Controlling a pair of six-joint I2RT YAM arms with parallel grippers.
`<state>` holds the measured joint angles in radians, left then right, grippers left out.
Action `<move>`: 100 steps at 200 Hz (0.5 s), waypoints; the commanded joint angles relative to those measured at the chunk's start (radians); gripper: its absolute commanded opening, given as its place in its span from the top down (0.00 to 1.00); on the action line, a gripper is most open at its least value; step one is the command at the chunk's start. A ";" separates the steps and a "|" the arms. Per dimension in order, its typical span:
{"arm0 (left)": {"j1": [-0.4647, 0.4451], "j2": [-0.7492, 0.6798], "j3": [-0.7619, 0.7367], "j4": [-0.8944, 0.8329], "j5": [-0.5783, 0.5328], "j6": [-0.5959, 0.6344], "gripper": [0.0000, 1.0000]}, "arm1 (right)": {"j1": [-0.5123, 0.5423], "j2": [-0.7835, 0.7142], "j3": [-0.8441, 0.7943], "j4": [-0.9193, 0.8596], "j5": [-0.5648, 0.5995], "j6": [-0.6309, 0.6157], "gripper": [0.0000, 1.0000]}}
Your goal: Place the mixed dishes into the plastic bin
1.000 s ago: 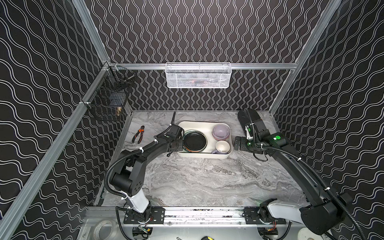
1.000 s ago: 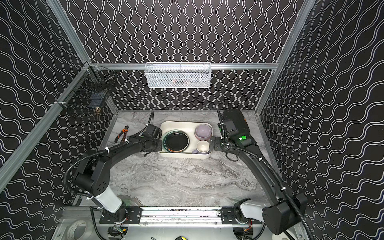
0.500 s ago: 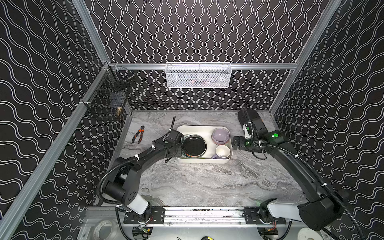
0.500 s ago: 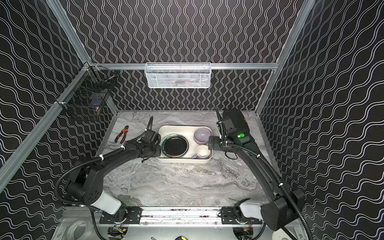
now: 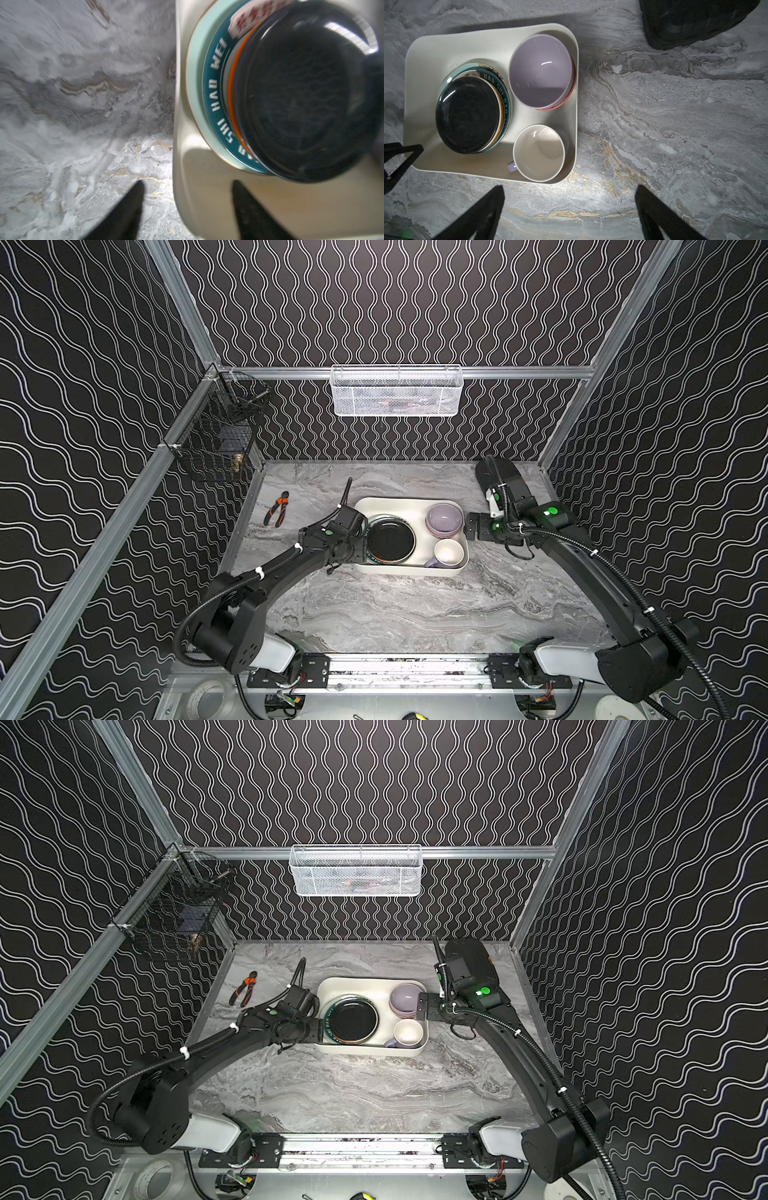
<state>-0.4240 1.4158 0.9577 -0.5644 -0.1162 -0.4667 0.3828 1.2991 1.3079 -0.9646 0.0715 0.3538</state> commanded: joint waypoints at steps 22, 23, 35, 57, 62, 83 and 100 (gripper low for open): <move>0.035 -0.082 0.080 0.003 -0.190 0.156 0.02 | -0.085 0.009 0.015 0.069 0.057 -0.042 0.01; 0.038 -0.085 0.080 0.008 -0.195 0.158 0.02 | -0.088 0.008 0.013 0.073 0.058 -0.045 0.01; 0.086 -0.125 0.074 0.095 -0.225 0.207 0.02 | -0.122 -0.005 -0.028 0.130 0.102 -0.064 0.01; 0.212 -0.241 -0.056 0.383 -0.196 0.286 0.02 | -0.154 -0.057 -0.137 0.271 0.112 -0.093 0.01; 0.228 -0.273 -0.097 0.467 -0.188 0.318 0.02 | -0.154 -0.086 -0.183 0.326 0.112 -0.102 0.01; 0.250 -0.378 -0.311 0.773 -0.180 0.442 0.02 | -0.154 -0.231 -0.410 0.586 0.148 -0.130 0.01; 0.254 -0.374 -0.427 0.923 -0.222 0.484 0.01 | -0.155 -0.339 -0.585 0.809 0.204 -0.185 0.01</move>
<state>-0.1806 1.0492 0.6437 -0.0162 -0.2920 -0.1276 0.2291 1.0595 0.8803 -0.5289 0.1905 0.2489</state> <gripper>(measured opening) 0.985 0.991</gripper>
